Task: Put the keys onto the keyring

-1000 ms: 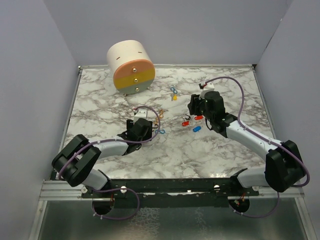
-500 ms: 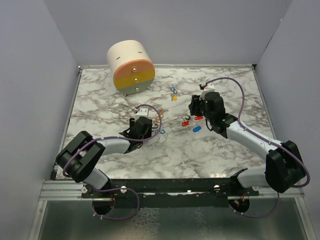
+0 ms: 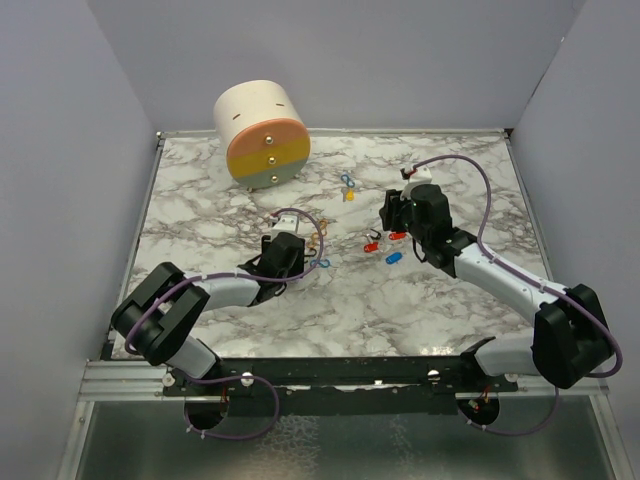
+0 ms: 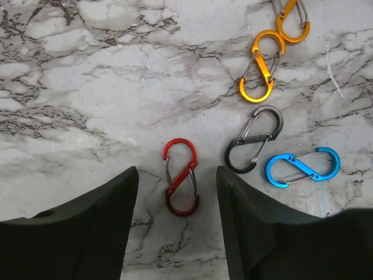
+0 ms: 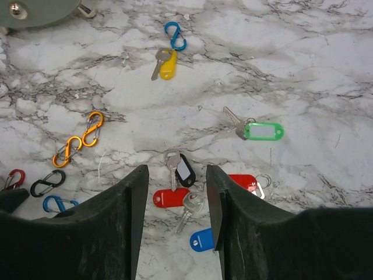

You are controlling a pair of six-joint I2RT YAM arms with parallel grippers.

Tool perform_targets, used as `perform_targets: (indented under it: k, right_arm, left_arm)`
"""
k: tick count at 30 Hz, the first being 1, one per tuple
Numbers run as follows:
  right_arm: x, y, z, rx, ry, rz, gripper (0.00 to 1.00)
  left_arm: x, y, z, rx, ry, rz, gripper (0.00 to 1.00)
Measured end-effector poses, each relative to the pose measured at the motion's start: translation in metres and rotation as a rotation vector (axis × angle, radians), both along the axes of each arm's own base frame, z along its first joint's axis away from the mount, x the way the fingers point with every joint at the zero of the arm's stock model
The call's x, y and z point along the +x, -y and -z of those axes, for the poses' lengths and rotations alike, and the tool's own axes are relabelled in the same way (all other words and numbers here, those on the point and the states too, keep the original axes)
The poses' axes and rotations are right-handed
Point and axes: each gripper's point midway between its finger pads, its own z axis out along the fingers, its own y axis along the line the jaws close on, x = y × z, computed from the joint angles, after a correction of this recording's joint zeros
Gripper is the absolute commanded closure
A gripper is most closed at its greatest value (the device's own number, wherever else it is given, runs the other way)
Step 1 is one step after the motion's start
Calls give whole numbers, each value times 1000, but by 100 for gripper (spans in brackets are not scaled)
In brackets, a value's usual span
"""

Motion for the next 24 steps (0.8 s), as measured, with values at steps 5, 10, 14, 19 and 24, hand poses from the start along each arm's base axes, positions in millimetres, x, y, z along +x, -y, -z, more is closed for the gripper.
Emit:
perform_targets:
  k: [5,10,14,19,24]
  right_arm:
    - [0,1,0,-2,-1,3,56]
    - [-1,2,-3,0,4,6,56]
    - [-1,2,-3,0,5,6,56]
    - [-1,2,-3,0,5,7,57]
    - [-1,2,-3,-1,6,10,57]
  left_arm:
    - [-1,1,0,-8,-3,2,50]
    - [-1,1,0,-10,-7,1,70]
    - [-2,1,1,-12,-12,3,79]
    - [-3,3,0,-19,-13,6,97]
    - [-3,3,0,-22,-16,9,100]
